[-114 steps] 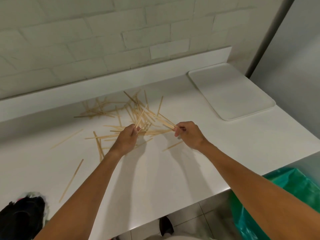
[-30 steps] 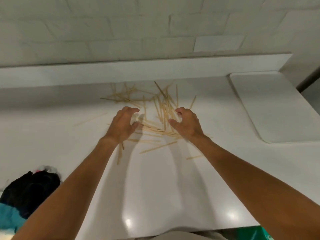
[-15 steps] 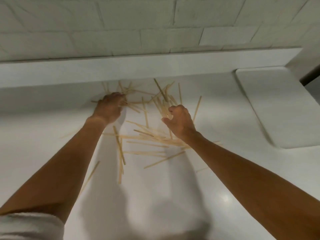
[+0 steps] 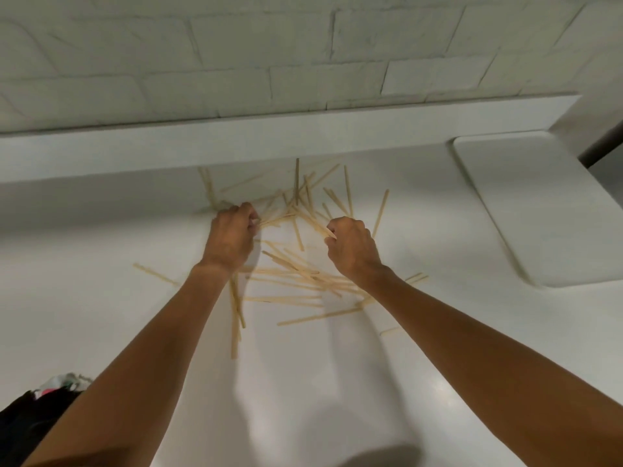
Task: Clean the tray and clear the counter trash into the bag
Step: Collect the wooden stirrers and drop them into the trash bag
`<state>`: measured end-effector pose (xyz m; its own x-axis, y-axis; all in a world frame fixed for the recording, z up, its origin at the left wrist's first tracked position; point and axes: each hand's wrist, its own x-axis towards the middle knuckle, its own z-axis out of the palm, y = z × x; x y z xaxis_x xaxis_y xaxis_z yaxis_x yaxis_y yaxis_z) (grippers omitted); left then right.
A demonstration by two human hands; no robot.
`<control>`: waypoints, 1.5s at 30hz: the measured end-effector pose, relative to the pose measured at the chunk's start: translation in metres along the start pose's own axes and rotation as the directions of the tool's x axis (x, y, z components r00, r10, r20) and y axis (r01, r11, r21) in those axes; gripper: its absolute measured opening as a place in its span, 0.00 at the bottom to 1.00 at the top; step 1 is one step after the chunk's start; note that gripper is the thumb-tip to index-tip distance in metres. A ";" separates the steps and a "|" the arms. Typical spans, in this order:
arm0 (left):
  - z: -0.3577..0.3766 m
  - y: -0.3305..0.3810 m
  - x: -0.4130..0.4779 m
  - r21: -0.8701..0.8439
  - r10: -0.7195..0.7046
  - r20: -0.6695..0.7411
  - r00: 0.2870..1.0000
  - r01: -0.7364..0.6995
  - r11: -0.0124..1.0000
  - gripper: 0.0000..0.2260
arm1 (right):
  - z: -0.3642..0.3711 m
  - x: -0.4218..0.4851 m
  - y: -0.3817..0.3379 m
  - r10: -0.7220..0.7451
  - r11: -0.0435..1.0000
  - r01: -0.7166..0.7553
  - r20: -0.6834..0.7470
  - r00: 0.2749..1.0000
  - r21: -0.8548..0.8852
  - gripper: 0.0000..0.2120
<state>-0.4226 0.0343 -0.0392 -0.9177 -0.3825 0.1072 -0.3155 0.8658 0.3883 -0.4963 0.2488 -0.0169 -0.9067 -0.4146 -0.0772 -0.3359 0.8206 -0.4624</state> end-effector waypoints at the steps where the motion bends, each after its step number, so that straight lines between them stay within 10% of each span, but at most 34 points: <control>1: 0.002 0.002 -0.003 -0.015 -0.007 0.012 1.000 0.007 1.000 0.07 | -0.002 -0.003 0.001 0.000 1.000 0.000 0.004 1.000 -0.001 0.13; 4: 0.006 0.015 -0.015 0.014 -0.033 0.034 0.999 0.033 0.999 0.11 | -0.007 -0.009 0.006 0.001 1.000 -0.001 0.023 1.000 0.007 0.04; 13: 0.009 0.050 -0.048 0.294 -0.084 0.066 0.994 0.061 0.954 0.16 | -0.031 -0.025 0.019 -0.035 0.991 0.034 0.000 0.999 0.132 0.21; 29: -0.025 0.073 -0.056 -0.358 -0.148 0.233 0.961 0.226 0.906 0.07 | -0.035 -0.025 0.041 0.025 0.924 -0.012 -0.031 0.999 0.381 0.12; 41: -0.019 0.060 -0.046 0.077 -0.075 0.138 0.988 0.065 0.995 0.25 | -0.023 -0.013 0.051 0.051 0.905 -0.068 0.052 0.997 0.420 0.10; 45: -0.014 0.052 -0.040 0.098 0.064 0.028 0.998 -0.067 0.993 0.10 | -0.023 -0.011 0.051 0.061 0.896 -0.083 0.064 0.996 0.437 0.10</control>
<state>-0.3989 0.0897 -0.0102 -0.9426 -0.3166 0.1063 -0.2755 0.9170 0.2884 -0.5090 0.3043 -0.0196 -0.9072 -0.3882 -0.1618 -0.1141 0.5973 -0.7939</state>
